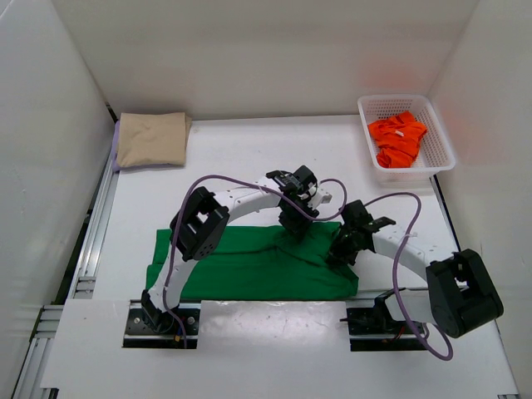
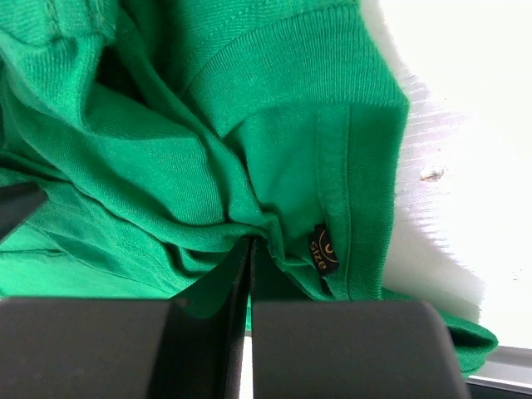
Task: Fold and stack the t-shirts
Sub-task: Fold the other side of the tshirt into a rectangle
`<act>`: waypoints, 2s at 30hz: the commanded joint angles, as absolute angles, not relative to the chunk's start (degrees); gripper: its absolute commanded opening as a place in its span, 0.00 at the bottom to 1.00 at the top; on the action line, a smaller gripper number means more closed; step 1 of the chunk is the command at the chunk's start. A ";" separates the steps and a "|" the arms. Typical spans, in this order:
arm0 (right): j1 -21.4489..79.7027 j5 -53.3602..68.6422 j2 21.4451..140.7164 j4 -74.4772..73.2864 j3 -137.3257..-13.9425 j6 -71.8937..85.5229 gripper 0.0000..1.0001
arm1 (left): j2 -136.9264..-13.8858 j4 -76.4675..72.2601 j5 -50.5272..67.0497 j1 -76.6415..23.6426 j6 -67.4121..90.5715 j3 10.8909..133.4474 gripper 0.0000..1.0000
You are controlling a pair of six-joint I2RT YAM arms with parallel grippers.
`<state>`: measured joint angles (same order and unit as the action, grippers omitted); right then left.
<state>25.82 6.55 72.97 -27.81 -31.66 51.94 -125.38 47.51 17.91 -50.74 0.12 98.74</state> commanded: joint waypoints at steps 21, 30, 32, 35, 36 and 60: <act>26.72 -9.84 63.38 -41.82 -38.66 45.71 0.00 | -114.88 55.90 17.84 -50.89 0.00 104.41 0.11; 28.91 -9.93 58.19 -45.35 -38.06 45.87 0.00 | -110.65 55.12 21.27 -50.89 0.00 93.10 0.11; 29.70 -9.23 56.61 -45.88 -37.00 46.66 0.00 | -109.25 54.41 21.97 -50.89 0.00 91.15 0.11; 31.28 -6.86 54.76 -44.92 -34.11 48.86 0.00 | -108.72 52.83 22.50 -51.42 0.00 87.46 0.11; 32.16 -6.07 54.76 -44.13 -33.32 50.00 0.00 | -108.72 52.82 22.50 -51.42 0.00 86.32 0.11; 33.57 -2.99 45.35 -33.94 -28.04 49.31 0.17 | -113.12 57.65 33.92 -52.56 0.00 81.39 0.43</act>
<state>33.50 -2.44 46.92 -38.63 -27.99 50.52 -113.82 54.48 29.54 -52.58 0.40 81.45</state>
